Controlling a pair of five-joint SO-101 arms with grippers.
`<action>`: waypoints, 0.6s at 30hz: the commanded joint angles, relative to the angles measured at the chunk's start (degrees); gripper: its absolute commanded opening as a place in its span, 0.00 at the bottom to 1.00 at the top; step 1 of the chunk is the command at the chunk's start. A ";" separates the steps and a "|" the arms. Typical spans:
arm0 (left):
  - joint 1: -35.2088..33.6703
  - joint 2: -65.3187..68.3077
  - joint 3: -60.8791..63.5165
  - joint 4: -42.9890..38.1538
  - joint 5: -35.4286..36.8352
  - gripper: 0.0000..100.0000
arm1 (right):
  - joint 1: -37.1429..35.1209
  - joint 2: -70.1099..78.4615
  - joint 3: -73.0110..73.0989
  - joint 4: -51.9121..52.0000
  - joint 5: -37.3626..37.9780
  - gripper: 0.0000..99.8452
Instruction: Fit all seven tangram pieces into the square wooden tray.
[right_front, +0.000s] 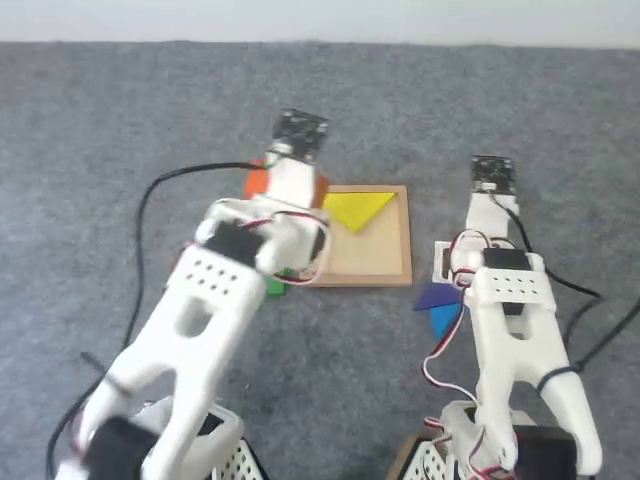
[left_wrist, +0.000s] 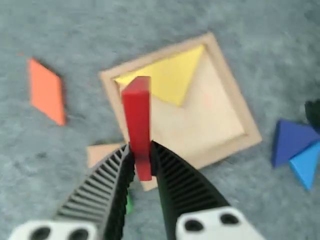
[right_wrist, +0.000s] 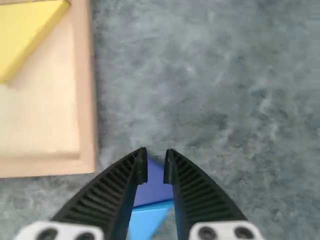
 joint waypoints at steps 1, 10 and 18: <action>3.60 10.55 -6.11 0.18 3.60 0.01 | 0.66 -3.03 -2.55 -0.40 -0.70 0.07; 5.71 14.59 -5.93 -2.20 9.41 0.01 | 0.66 -2.86 -2.64 -0.40 -0.70 0.07; 5.71 25.14 -7.52 -7.82 10.46 0.01 | 0.66 -2.68 -2.64 -0.66 -0.70 0.07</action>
